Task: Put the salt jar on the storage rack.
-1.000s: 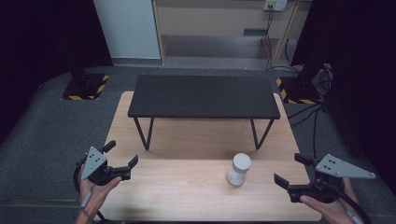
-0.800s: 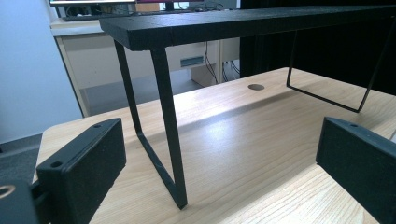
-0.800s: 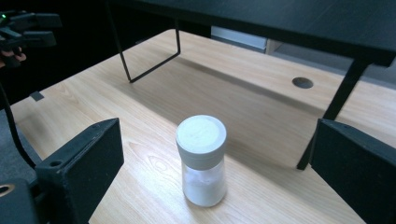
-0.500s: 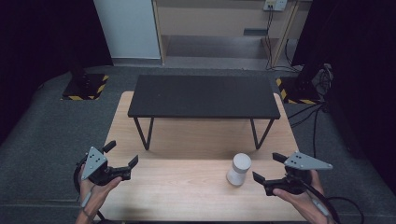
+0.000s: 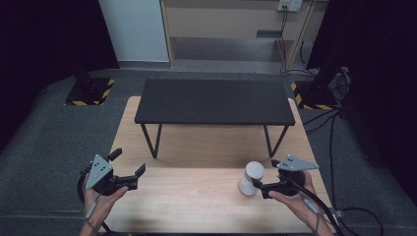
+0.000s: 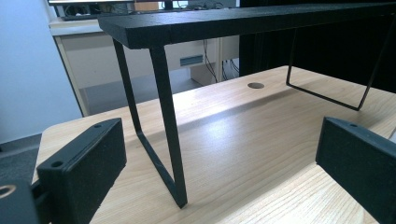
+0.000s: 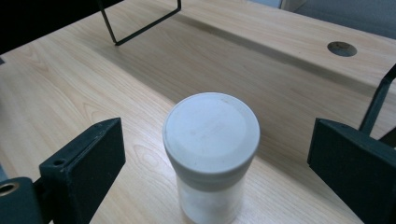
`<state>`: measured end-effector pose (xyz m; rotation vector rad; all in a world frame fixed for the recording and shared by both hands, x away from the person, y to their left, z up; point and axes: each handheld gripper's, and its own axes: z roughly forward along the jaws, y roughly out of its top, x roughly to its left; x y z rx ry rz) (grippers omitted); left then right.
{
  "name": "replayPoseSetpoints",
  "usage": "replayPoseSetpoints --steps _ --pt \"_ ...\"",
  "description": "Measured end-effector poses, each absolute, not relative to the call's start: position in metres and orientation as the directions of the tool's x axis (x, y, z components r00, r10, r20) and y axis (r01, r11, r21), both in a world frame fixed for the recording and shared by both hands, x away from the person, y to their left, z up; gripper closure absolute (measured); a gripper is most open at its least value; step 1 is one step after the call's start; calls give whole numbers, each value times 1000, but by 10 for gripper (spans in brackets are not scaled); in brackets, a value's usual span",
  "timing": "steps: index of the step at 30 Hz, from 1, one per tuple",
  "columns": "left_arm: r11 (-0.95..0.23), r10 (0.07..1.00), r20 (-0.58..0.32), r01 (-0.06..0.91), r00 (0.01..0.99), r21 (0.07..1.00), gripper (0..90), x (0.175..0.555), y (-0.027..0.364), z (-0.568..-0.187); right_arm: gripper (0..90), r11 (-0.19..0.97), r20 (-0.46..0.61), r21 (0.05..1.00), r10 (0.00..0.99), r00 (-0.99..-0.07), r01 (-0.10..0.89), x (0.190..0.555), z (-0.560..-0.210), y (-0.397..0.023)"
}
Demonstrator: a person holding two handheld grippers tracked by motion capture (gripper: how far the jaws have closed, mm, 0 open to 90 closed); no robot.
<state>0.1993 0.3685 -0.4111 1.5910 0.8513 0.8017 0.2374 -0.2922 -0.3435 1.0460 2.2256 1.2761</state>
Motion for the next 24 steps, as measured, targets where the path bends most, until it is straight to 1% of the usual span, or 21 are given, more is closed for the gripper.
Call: replayPoseSetpoints --steps 3,6,7,9,10,11,12,14,24 --pt "-135 857 61 110 511 985 5 199 369 -411 54 313 60 845 750 -658 434 245 -350 -287" --pt "-134 858 60 110 511 985 5 199 369 -411 105 318 67 841 741 -668 438 252 -357 -283" --pt "-134 858 61 109 510 985 5 199 369 -411 138 321 68 840 737 -672 437 254 -359 -281" --pt "-135 858 61 109 511 985 5 199 369 -411 171 337 59 835 731 -680 434 257 -362 -277" --pt "-136 857 62 109 511 985 5 199 369 -411 221 373 24 824 728 -685 426 259 -363 -272" --pt "-136 857 62 109 511 985 5 199 369 -411 221 373 24 824 728 -685 426 259 -363 -272" --pt "-136 857 61 109 512 985 5 199 369 -411 270 388 4 822 728 -686 417 259 -364 -269" --pt "-136 857 61 110 511 985 5 199 370 -411 326 405 -34 824 734 -678 397 256 -364 -265" --pt "-137 857 62 109 511 985 5 199 370 -411 334 396 -26 822 743 -669 408 256 -362 -265"
